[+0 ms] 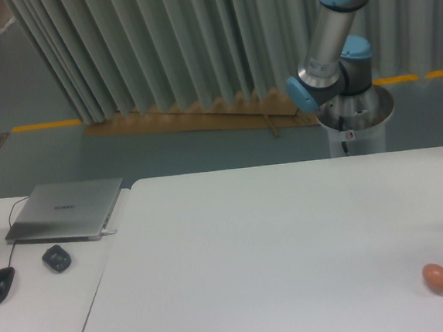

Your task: Place the red pepper on the table

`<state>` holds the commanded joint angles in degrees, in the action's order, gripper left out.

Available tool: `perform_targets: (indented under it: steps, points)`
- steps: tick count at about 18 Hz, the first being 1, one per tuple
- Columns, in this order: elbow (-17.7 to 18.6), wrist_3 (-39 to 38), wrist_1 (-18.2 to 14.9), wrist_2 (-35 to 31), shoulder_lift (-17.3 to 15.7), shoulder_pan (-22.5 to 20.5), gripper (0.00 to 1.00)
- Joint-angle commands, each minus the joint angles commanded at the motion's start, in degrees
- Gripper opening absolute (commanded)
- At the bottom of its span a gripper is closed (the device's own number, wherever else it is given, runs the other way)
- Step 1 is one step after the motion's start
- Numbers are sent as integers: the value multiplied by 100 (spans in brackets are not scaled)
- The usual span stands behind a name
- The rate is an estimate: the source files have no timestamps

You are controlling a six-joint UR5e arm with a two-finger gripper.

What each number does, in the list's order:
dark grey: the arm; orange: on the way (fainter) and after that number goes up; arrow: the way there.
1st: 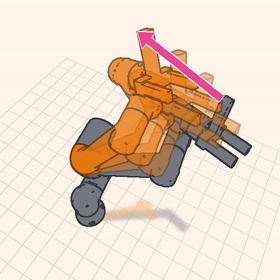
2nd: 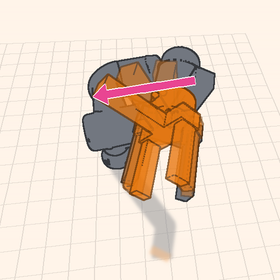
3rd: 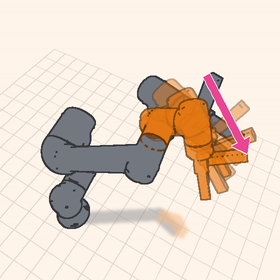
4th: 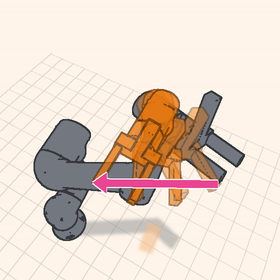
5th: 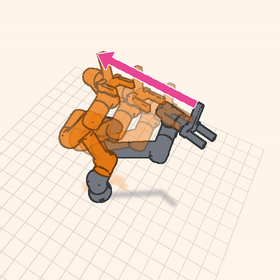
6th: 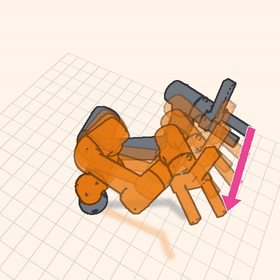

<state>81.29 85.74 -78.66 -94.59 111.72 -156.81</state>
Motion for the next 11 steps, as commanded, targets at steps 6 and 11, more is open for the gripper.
perform_targets:
  steps: [6,11]
  points:
    - [405,-1480,229,503,-290,695,33]
    - [642,-2348,290,661,-362,1300,33]
